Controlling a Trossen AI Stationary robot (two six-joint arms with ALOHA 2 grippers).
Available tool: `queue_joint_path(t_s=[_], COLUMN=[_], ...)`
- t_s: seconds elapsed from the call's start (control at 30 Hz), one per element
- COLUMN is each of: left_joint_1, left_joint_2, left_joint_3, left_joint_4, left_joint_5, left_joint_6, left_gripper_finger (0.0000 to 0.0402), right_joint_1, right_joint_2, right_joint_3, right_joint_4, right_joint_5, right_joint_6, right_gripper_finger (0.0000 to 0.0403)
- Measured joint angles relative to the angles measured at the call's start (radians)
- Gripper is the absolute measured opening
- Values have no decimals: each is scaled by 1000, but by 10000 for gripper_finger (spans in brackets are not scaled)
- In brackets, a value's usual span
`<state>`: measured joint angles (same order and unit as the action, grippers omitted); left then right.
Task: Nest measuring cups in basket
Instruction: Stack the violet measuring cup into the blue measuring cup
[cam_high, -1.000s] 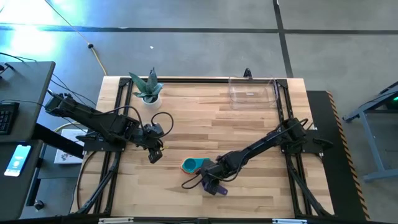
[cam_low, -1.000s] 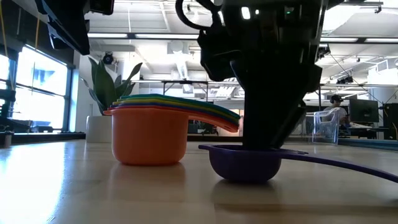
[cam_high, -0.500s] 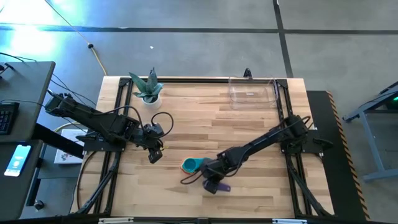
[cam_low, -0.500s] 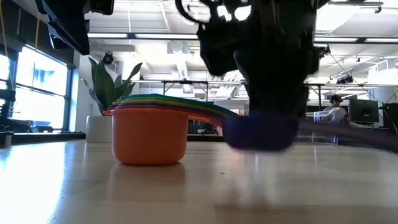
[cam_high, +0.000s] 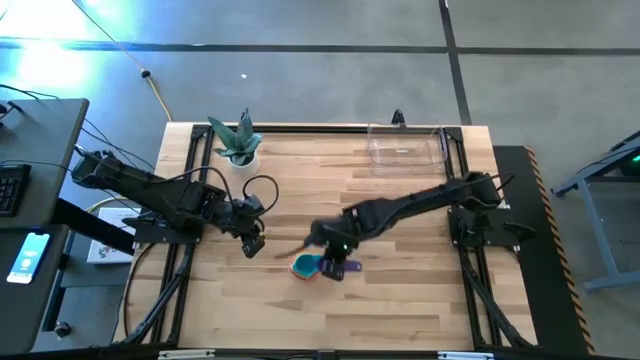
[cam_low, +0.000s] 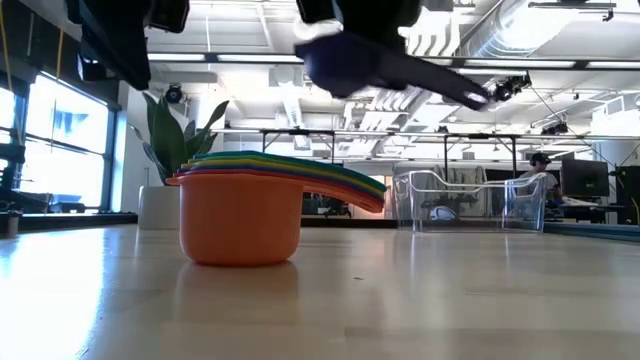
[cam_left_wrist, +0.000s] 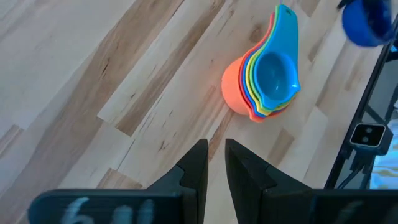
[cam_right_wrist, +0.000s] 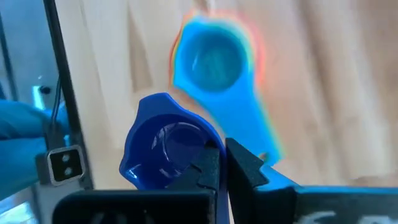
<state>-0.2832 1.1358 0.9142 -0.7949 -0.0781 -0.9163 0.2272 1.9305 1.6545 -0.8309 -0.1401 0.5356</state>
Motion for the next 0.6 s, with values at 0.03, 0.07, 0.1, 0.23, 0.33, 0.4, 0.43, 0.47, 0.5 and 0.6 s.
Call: queue_joint_path(t_s=[0.03, 0.07, 0.1, 0.23, 0.33, 0.4, 0.43, 0.47, 0.5, 0.6], left_joint_1=[3, 7, 11, 30, 45, 57, 64, 71, 78, 100], left_joint_2=[0, 0, 0, 0, 0, 0, 0, 0, 0, 0], left_joint_3=[0, 0, 0, 0, 0, 0, 0, 0, 0, 0], left_joint_4=[0, 0, 0, -1, -1, -1, -1, -1, -1, -1], left_joint_5=[0, 0, 0, 1, 1, 1, 1, 1, 1, 1], left_joint_6=[-7, -17, -24, -45, -74, -90, -101, -112, -124, -155], left_gripper_finger=[46, 46, 46, 46, 46, 46, 46, 46, 46, 46], right_joint_1=[-12, -24, -37, -79, -103, -115, -121, -125, -128, -131], right_joint_2=[0, -1, -2, -2, -1, -1, -1, -1, -1, 6], right_joint_3=[25, 46, 62, 101, 113, 120, 125, 126, 126, 128], right_joint_4=[-17, -30, -42, -64, -67, -58, -45, -27, -7, 56], right_joint_5=[11, 19, 24, 12, 3, -1, -3, -9, -18, -38], right_joint_6=[-30, -58, -84, -166, -212, -228, -229, -229, -227, -222], right_gripper_finger=[2, 2, 1, 1, 1, 1, 1, 1, 1, 0])
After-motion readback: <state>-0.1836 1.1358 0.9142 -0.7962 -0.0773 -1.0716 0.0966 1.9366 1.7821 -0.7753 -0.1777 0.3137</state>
